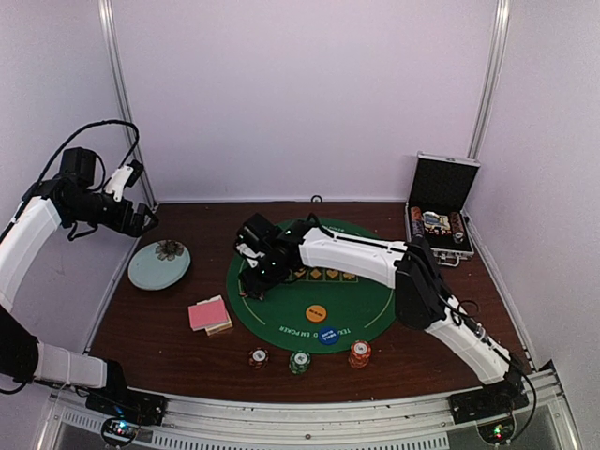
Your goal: Distribute texas hold em gaming equipment
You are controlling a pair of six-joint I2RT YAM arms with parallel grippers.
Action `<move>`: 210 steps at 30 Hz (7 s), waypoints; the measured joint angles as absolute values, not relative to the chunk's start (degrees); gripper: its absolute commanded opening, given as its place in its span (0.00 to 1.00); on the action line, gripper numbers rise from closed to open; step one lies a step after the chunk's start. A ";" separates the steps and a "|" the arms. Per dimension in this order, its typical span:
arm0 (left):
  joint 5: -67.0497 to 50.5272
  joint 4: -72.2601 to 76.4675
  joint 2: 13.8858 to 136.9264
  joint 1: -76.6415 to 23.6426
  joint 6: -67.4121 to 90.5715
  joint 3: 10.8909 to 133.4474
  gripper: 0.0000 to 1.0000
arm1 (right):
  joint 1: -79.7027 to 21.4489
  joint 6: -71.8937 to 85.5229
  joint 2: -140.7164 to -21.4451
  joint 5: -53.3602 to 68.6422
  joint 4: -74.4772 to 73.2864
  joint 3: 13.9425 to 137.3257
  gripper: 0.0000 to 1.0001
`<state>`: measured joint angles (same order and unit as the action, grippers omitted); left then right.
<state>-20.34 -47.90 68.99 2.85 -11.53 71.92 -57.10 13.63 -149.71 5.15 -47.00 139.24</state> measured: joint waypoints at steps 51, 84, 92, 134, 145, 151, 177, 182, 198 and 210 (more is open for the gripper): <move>-21.06 -51.16 69.12 2.85 -11.90 74.56 0.98 | -61.49 34.11 -119.35 -8.86 -38.09 84.77 0.57; -20.23 -51.59 69.10 2.85 -12.58 74.59 0.98 | -42.35 22.59 -138.76 -6.20 -40.91 115.68 0.48; -20.12 -52.03 69.34 2.85 -13.17 74.59 0.98 | -36.12 20.62 -148.94 -7.86 -41.52 132.73 0.47; -20.93 -55.00 70.32 2.85 -13.41 75.68 0.98 | -60.60 14.96 -110.32 1.37 -45.67 80.62 0.63; -21.87 -55.40 69.67 2.85 -13.39 76.51 0.97 | -62.28 15.09 -111.44 -1.80 -46.46 81.52 0.68; -21.89 -55.42 69.67 2.85 -13.32 76.58 0.97 | -62.39 15.42 -113.67 -2.44 -46.26 81.84 0.66; -21.85 -55.48 69.65 2.85 -13.02 77.25 0.97 | -57.67 16.97 -110.52 -4.01 -40.45 73.78 0.42; -21.85 -55.51 69.65 2.85 -13.02 77.30 0.97 | -54.81 16.95 -108.36 -4.10 -40.36 70.76 0.42; -21.76 -55.51 69.65 2.85 -13.04 77.30 0.98 | -50.19 16.82 -103.72 -4.38 -43.35 66.81 0.52; -21.69 -55.53 69.65 2.85 -13.10 77.43 0.98 | -55.94 21.17 -89.14 -4.69 -52.25 72.84 0.84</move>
